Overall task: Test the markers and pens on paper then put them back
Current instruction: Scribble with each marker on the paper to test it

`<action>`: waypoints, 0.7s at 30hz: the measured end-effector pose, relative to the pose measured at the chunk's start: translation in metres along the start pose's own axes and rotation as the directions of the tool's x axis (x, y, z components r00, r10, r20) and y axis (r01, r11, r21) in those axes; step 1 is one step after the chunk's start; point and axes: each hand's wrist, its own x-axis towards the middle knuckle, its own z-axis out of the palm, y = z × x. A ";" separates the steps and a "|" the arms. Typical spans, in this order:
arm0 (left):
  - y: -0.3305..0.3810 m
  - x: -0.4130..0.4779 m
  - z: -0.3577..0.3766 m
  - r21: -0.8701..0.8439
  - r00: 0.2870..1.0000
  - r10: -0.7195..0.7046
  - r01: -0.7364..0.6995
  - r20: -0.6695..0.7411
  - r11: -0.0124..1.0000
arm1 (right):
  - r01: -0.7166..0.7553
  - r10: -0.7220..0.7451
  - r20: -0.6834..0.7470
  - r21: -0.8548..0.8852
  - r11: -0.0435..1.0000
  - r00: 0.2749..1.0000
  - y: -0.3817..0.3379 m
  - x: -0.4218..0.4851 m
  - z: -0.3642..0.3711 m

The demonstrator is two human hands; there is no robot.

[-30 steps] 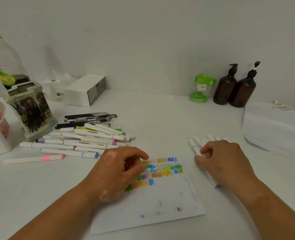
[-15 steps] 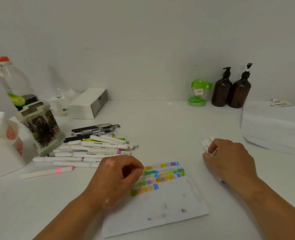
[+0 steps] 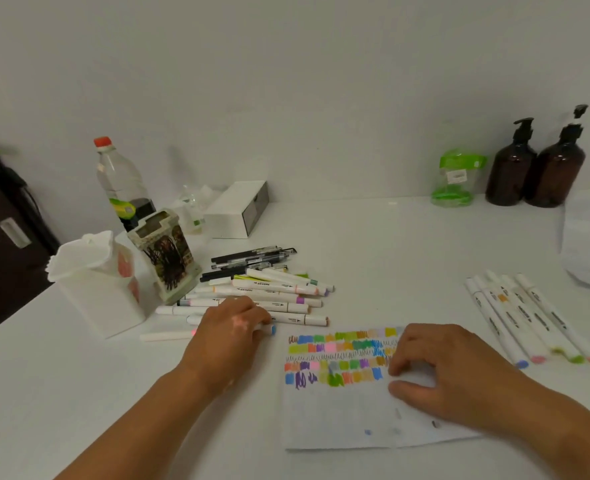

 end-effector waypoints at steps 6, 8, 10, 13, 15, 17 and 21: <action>0.032 0.016 -0.013 -0.197 0.999 0.030 -0.037 -0.035 0.980 | -0.002 0.005 -0.078 0.041 0.999 0.997 0.000 -0.003 -0.009; 0.048 0.026 -0.024 -0.313 0.998 -0.015 -0.007 -0.069 0.950 | 0.014 0.015 -0.188 0.150 0.989 0.982 -0.004 -0.003 -0.013; 0.062 0.034 -0.036 -0.473 0.994 -0.064 0.017 -0.085 0.881 | 0.029 0.028 -0.273 0.202 0.979 0.962 -0.006 -0.002 -0.015; 0.080 0.041 -0.039 -0.872 0.993 -0.116 0.075 0.021 0.484 | 0.025 0.064 -0.329 0.259 0.965 0.942 -0.009 -0.001 -0.018; 0.088 0.043 -0.029 -0.971 0.990 -0.107 0.116 0.095 0.209 | 0.024 0.099 -0.313 0.367 0.930 0.945 -0.011 0.000 -0.019; 0.092 0.044 -0.013 -0.985 0.981 -0.102 0.170 0.168 0.016 | -0.015 0.114 -0.204 0.432 0.902 0.972 -0.010 0.001 -0.018; 0.089 0.042 0.011 -0.960 0.963 -0.103 0.231 0.249 -0.158 | -0.049 0.137 -0.174 0.433 0.900 0.975 -0.012 0.003 -0.016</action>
